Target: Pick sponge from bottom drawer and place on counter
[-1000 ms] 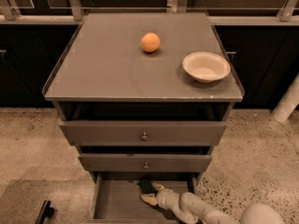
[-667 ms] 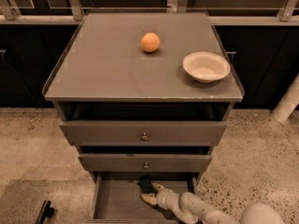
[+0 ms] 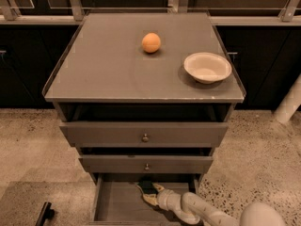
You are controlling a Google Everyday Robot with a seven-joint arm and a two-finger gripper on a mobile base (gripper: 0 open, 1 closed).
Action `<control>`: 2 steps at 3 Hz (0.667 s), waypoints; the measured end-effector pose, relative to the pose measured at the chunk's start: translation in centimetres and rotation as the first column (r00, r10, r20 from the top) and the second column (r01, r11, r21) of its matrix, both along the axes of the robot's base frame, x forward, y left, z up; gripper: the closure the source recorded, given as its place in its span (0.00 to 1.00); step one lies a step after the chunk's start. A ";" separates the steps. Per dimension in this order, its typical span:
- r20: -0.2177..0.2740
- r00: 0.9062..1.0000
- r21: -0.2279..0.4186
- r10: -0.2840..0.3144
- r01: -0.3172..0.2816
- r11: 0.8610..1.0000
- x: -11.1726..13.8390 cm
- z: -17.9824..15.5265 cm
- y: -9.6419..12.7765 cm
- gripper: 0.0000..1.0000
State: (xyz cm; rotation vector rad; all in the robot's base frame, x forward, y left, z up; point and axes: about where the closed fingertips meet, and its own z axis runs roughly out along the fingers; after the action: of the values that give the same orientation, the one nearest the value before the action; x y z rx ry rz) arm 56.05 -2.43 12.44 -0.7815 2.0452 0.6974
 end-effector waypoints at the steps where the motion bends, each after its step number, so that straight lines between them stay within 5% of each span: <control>1: -0.038 0.995 0.042 0.094 -0.092 0.995 0.4 0.8 0.7 1.00; 2: -0.114 0.966 0.109 0.230 -0.218 0.970 -0.4 1.8 2.1 1.00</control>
Offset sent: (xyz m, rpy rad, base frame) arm -0.0545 0.0532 0.0663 0.3132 0.2698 0.5507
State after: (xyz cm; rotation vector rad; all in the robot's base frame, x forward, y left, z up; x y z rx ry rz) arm 55.62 -0.31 14.20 -0.9435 2.0369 0.9873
